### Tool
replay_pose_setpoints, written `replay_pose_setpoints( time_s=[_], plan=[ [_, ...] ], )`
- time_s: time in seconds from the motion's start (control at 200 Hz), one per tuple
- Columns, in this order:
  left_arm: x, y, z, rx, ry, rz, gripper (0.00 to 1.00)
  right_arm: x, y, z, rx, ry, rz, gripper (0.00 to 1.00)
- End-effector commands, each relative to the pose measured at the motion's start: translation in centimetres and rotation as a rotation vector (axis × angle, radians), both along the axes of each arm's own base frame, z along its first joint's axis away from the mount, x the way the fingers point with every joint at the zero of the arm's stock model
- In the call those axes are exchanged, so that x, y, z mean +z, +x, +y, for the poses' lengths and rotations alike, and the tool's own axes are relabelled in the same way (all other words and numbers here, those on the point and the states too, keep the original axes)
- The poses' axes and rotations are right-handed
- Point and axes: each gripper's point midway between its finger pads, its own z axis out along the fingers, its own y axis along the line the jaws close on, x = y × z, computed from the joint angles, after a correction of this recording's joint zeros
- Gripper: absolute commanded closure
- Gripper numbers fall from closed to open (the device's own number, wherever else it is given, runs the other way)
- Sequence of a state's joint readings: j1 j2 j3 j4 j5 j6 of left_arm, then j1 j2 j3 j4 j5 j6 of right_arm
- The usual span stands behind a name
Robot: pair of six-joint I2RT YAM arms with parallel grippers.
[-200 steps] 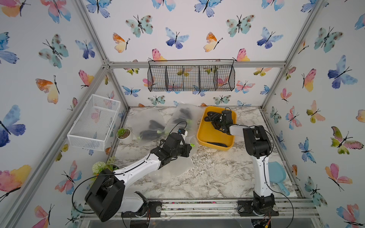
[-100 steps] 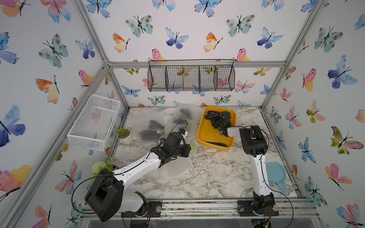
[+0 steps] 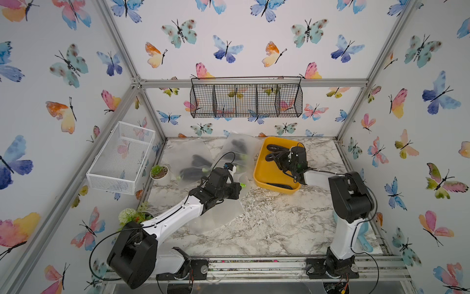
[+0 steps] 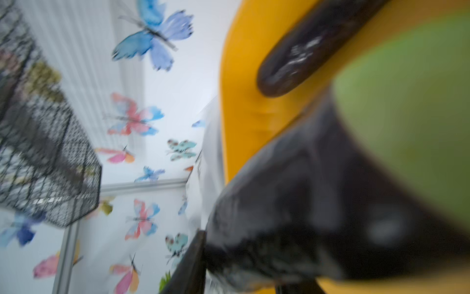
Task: Place the eggplant in a zip-top bag and seal the zipper
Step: Pick up the eggplant from the basket, then place the eggplant in the zipper food storage bag.
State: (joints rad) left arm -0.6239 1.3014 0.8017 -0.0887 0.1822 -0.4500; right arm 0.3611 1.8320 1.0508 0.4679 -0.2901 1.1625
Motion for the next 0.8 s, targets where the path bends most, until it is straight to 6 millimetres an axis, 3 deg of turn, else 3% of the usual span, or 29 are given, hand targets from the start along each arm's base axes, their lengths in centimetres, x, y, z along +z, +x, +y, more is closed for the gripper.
replay_pose_setpoints(
  time_s=[0.0,0.105,0.225,0.35,0.511,0.591,0.711,0.796],
  plan=[
    [0.7,-0.6,-0.6,-0.009,-0.081,-0.019,1.0,-0.2,-6.7,2.6,0.249,-0.104,-0.063,0.7],
    [0.8,-1.5,-1.6,-0.046,-0.122,0.015,1.0,0.4,-12.3,4.4,0.325,-0.105,-0.114,0.69],
    [1.5,-2.2,-2.2,-0.042,-0.202,0.029,1.0,1.5,-15.2,6.2,0.343,-0.094,-0.176,0.69],
    [2.8,-2.4,-2.2,-0.025,-0.261,0.029,1.0,1.3,-17.3,7.5,0.355,-0.159,-0.22,0.68],
    [3.7,-2.9,-2.4,-0.046,-0.284,0.031,1.0,0.4,-19.1,9.3,0.378,-0.132,-0.222,0.68],
    [3.8,-3.2,-2.7,-0.062,-0.277,0.036,1.0,1.0,-19.5,10.8,0.395,-0.111,-0.249,0.68],
    [3.3,-3.7,-2.8,-0.054,-0.275,0.063,1.0,1.8,-20.1,13.0,0.45,-0.118,-0.288,0.61],
    [3.4,-3.6,-2.2,-0.023,-0.278,0.048,1.0,1.1,-20.8,14.1,0.539,-0.204,-0.271,0.5]
  ],
)
